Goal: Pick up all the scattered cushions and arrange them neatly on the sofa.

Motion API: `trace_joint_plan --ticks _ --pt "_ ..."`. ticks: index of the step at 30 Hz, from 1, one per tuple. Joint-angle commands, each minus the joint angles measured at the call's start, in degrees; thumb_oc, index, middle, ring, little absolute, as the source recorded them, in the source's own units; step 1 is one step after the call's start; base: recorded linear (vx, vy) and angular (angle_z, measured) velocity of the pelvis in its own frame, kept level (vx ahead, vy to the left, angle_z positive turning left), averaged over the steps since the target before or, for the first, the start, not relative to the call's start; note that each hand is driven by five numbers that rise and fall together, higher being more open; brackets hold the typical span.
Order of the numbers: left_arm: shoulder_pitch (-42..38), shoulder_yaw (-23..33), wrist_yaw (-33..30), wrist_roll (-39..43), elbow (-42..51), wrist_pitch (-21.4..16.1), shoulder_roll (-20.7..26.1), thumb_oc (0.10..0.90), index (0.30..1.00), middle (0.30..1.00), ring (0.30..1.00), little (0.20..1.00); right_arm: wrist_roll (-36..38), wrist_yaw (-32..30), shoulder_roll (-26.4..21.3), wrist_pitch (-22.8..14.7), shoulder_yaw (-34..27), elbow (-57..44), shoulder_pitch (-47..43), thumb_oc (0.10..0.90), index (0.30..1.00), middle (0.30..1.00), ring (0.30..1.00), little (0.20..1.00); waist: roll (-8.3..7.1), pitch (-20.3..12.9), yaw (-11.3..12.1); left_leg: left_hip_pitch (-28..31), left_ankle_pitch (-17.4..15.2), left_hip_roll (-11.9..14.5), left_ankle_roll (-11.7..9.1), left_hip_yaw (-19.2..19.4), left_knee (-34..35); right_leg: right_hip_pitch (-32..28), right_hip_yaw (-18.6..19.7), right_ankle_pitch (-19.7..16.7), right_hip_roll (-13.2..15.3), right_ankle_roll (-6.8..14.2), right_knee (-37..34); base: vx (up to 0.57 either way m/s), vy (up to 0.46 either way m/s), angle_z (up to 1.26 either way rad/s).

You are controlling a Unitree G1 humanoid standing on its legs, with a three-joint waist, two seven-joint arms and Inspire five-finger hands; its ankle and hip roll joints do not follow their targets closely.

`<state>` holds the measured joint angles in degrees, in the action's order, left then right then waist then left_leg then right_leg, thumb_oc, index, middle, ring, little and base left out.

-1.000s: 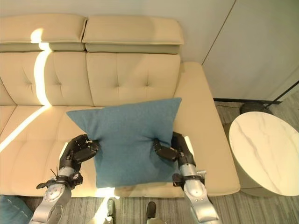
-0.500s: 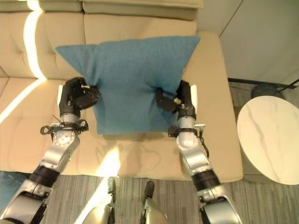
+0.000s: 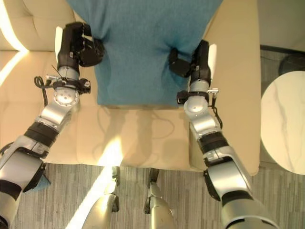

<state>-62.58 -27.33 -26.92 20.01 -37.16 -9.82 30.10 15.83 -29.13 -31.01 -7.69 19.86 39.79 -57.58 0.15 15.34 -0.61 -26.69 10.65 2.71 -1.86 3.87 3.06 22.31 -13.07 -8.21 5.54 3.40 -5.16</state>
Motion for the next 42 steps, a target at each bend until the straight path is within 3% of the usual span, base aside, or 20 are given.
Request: trace_joint_plan --ticks 1,8,9,10,11,12,18,24,28,32,35,36,38,41,42 --pt "-17.28 -4.48 -1.41 -3.14 -2.4 -8.2 2.32 0.4 0.3 0.3 0.3 0.3 2.81 -2.55 -4.04 -9.01 -0.02 0.28 -16.51 0.4 0.3 0.3 0.3 0.3 -2.47 -4.2 1.09 0.33 -7.72 -2.49 -2.18 -0.58 -1.5 2.44 2.23 1.97 1.08 6.07 0.24 0.0 0.012 0.32" --pt "-21.28 -5.15 -2.82 -2.93 -3.62 -8.17 2.7 0.4 0.3 0.3 0.3 0.3 3.95 -3.41 -5.34 -8.48 2.62 3.05 -21.51 0.4 0.3 0.3 0.3 0.3 -2.15 -3.23 0.77 -2.6 -8.65 -2.99 -2.01 -0.85 -3.82 4.72 2.3 1.96 1.48 5.94 0.87 0.0 0.01 -0.05" --pt "-21.27 -5.26 -2.9 -3.02 -3.81 -8.0 2.67 0.505 0.458 0.458 0.458 0.458 3.99 -3.42 -5.25 -8.28 2.8 3.3 -21.48 0.441 0.361 0.361 0.361 0.361 -2.15 -3.24 0.69 -2.65 -8.85 -3.04 -1.94 -0.86 -4.0 4.83 2.39 1.94 1.5 5.91 0.91 0.01 0.003 0.5" --pt "-21.39 -5.53 -2.94 -3.21 -4.32 -7.76 2.63 0.776 0.865 0.865 0.865 0.865 4.14 -3.32 -5.11 -8.17 3.1 3.74 -21.56 0.59 0.585 0.585 0.585 0.585 -2.18 -3.27 0.56 -3.0 -9.07 -3.07 -1.89 -0.83 -4.52 4.92 2.46 1.89 1.59 5.91 1.01 0.01 0.01 0.24" --pt "-21.6 -5.69 -3.19 -3.55 -4.65 -7.53 2.65 0.8 0.9 0.9 0.9 0.9 3.96 -3.24 -4.98 -7.96 3.5 3.79 -21.67 0.715 0.773 0.773 0.773 0.773 -2.23 -3.18 0.46 -3.16 -9.21 -3.1 -1.83 -0.84 -4.8 5.08 2.54 1.84 1.57 5.88 1.08 0.01 0.011 0.06" --pt "-21.42 -5.74 -3.2 -3.7 -4.4 -7.36 2.7 0.8 0.9 0.9 0.9 0.9 3.9 -3.13 -4.74 -7.72 3.46 3.48 -21.26 0.8 0.9 0.9 0.9 0.9 -2.18 -3.16 0.32 -3.34 -9.4 -3.12 -1.76 -0.75 -5.04 5.2 2.67 1.85 1.59 5.87 1.11 0.01 0.01 -0.09" --pt "-20.5 -5.99 -2.51 -5.58 -3.88 -6.36 4.63 0.8 0.9 0.9 0.9 0.9 3.04 -2.38 -4.99 -7.38 2.78 2.3 -18.26 0.8 0.9 0.9 0.9 0.9 -2.18 -3.39 -0.32 -3.42 -10.08 -3.2 -1.66 -0.63 -5.88 5.05 2.95 1.76 1.58 5.88 0.96 0.01 0.0 0.02" --pt "-15.34 -2.77 -1.45 -6.6 -2.27 -5.71 12.45 0.8 0.9 0.9 0.9 0.9 2.36 -1.41 -11.09 -7.46 -0.47 -1.27 -12.43 0.8 0.9 0.9 0.9 0.9 -1.93 -4.38 -0.52 -1.32 -10.11 -3.16 -1.71 -0.43 -4.5 3.78 3.11 2.22 1.36 5.86 0.74 0.03 0.0 -0.24" --pt "-6.71 3.33 -0.31 -5.28 0.55 -6.05 17.53 0.8 0.9 0.9 0.9 0.9 1.76 0.21 -15.26 -7.62 -5.5 -5.94 -3.21 0.8 0.9 0.9 0.9 0.9 -1.75 -5.49 -0.59 1.97 -10.19 -3.11 -1.76 -0.17 -2.53 1.61 2.91 2.83 1.04 5.79 0.44 0.06 -0.003 -0.1" --pt "8.23 12.58 2.07 -3.99 5.39 -6.27 19.51 0.8 0.9 0.9 0.9 0.9 0.93 3.6 -16.81 -7.23 -13.06 -11.38 10.74 0.8 0.9 0.9 0.9 0.9 -1.58 -7.39 -0.78 5.76 -9.85 -3.03 -1.61 0.32 -0.28 -1.06 3.01 3.48 0.81 5.68 0.16 0.08 0.01 0.02" --pt "26.58 23.67 4.0 -3.21 12.61 -6.86 15.29 0.8 0.9 0.9 0.9 0.9 -2.3 7.62 -13.41 -6.37 -20.68 -17.48 27.64 0.8 0.9 0.9 0.9 0.9 -1.81 -8.83 -0.71 9.85 -9.96 -2.48 -1.57 0.41 1.53 -4.15 2.88 4.66 0.6 5.56 0.16 0.1 -0.011 -0.06" --pt "27.82 24.17 4.02 -3.39 13.49 -6.58 15.09 0.8 0.9 0.9 0.9 0.9 -2.49 7.65 -13.29 -6.11 -20.79 -18.22 28.54 0.8 0.9 0.9 0.9 0.9 -1.71 -9.05 -0.76 10.24 -10.02 -2.45 -1.58 0.44 1.61 -4.49 2.9 4.74 0.57 5.57 0.16 0.08 -0.032 -0.05" --pt "40.36 29.33 6.22 -3.52 18.37 -6.13 8.56 0.8 0.9 0.9 0.9 0.9 -4.83 11.22 -9.21 -5.15 -24.45 -21.44 39.23 0.8 0.9 0.9 0.9 0.9 -2.01 -9.47 -0.53 12.77 -10.22 -2.17 -1.52 0.4 1.94 -7.15 2.48 5.59 0.52 5.46 0.16 0.06 -0.035 -0.14" --pt "52.68 33.01 9.92 -3.63 21.6 -5.23 1.61 0.8 0.9 0.9 0.9 0.9 -8.58 14.59 -4.97 -3.65 -26.26 -22.23 48.55 0.8 0.9 0.9 0.9 0.9 -2.23 -9.92 -0.04 15.2 -10.41 -2.07 -1.37 0.26 1.94 -9.86 1.95 6.03 0.42 5.49 0.16 0.02 -0.017 -0.08" --pt "53.18 33.13 9.98 -3.67 21.94 -5.12 1.5 0.8 0.9 0.9 0.9 0.9 -8.69 14.59 -4.94 -3.57 -26.2 -22.47 48.88 0.8 0.9 0.9 0.9 0.9 -2.18 -10.0 -0.09 15.39 -10.47 -2.06 -1.37 0.27 1.94 -10.05 1.96 6.07 0.41 5.5 0.16 0.01 -0.014 0.09"
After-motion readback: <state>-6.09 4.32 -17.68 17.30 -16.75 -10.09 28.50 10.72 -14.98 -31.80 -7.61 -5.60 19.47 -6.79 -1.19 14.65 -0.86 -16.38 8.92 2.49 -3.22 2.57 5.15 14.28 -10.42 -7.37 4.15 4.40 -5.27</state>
